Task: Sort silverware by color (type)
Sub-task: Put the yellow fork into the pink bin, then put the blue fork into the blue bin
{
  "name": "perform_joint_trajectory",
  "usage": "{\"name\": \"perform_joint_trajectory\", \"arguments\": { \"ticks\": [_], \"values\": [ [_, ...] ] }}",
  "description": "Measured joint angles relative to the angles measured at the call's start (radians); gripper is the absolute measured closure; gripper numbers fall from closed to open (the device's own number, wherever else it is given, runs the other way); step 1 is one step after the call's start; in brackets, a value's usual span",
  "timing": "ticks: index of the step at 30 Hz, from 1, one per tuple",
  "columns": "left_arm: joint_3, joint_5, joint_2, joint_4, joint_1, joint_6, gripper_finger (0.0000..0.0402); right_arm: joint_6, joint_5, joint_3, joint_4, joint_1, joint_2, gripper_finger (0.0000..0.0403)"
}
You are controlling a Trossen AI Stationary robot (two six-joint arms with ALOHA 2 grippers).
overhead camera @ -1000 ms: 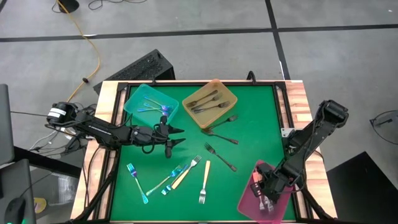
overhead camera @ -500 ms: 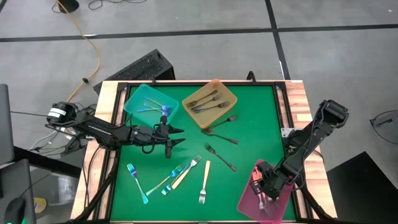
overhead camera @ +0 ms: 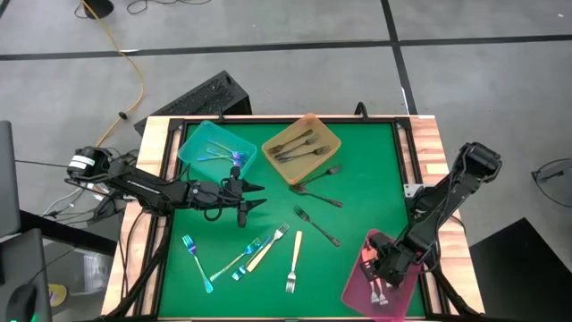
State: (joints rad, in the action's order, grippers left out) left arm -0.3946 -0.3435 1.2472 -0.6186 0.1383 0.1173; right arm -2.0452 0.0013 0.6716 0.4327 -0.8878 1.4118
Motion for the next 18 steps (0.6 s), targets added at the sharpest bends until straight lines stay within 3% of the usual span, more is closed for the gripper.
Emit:
{"name": "perform_joint_trajectory", "arguments": {
  "ticks": [11,18],
  "values": [
    [0.000,0.017,0.000,0.000,0.000,0.000,0.0232,0.018,0.000,0.000,0.068,0.031,-0.140,0.0255],
    [0.000,0.055,0.000,0.000,0.000,0.020,0.0232,0.124,0.002,0.000,0.056,0.067,-0.259,0.0255]
  ]
}}
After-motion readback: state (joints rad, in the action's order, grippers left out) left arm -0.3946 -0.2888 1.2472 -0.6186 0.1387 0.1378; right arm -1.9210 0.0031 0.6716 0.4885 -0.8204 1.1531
